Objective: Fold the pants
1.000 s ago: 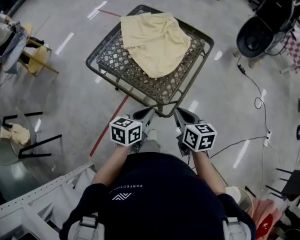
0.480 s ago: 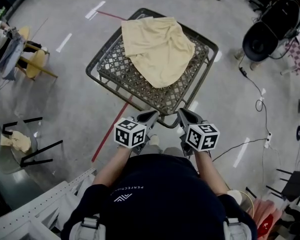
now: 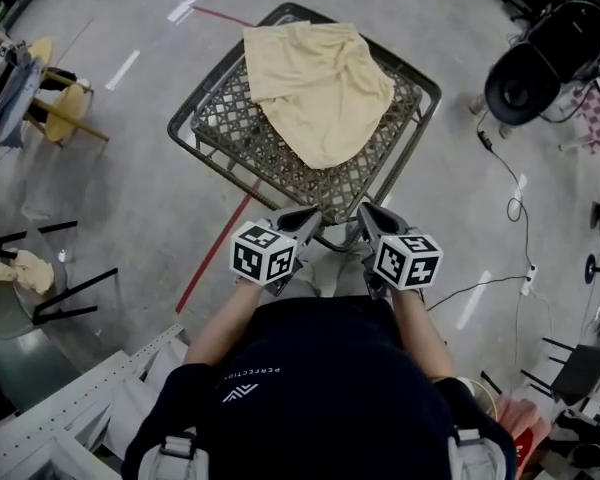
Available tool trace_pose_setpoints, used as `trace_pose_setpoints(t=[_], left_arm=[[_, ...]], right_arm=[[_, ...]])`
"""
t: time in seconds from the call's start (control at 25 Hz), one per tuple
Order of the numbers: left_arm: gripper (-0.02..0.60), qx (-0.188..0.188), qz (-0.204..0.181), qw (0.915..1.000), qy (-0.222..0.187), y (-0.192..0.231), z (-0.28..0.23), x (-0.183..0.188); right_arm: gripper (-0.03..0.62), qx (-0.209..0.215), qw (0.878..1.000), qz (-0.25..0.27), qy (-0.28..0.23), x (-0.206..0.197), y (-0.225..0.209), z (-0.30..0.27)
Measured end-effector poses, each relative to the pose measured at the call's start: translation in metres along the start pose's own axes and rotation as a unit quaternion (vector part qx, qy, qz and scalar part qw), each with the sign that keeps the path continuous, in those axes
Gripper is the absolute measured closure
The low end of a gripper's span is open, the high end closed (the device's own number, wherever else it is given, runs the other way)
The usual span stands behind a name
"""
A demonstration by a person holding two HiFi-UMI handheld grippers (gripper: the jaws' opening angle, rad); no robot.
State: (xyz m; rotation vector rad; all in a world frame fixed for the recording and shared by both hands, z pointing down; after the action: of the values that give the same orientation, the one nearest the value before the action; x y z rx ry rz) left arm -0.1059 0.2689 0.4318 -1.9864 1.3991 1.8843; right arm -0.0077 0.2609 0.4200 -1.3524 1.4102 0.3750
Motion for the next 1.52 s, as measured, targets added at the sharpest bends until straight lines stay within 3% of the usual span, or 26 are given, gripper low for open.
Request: trace_pose_setpoints(t=[0.4, 0.88, 1.28, 1.52], left_arm=[[0.571, 0.064, 0.024, 0.9971, -0.034, 0.023, -0.029, 0.017], [0.571, 0.126, 0.027, 0.9913, -0.025, 0.042, -0.095, 0.026], [0.571, 0.190, 0.045, 0.9808, -0.010, 0.062, -0.136, 0.025], [0.569, 0.240, 0.066, 0.9684, -0.007, 0.074, -0.143, 0.022]], right_arm=[[0.557, 0.039, 0.999, 0.028, 0.013, 0.035, -0.034, -0.038], [0.557, 0.071, 0.996, 0.032, 0.042, 0.079, -0.104, -0.084], [0.557, 0.098, 0.991, 0.040, 0.080, 0.099, -0.148, -0.121], [0.557, 0.117, 0.987, 0.045, 0.102, 0.109, -0.168, -0.144]])
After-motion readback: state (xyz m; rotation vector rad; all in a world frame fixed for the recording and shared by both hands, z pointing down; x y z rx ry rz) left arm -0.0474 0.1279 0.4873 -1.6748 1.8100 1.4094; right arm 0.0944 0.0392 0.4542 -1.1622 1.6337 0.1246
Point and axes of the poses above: the fingertips, and each gripper's own axes: z backward along the fingers, y to its left, x out of its top, the point moved 1 cm from there along z, backward along the fingers, and after that the axes turned 15 degrees about -y, right-handed, at the moved point
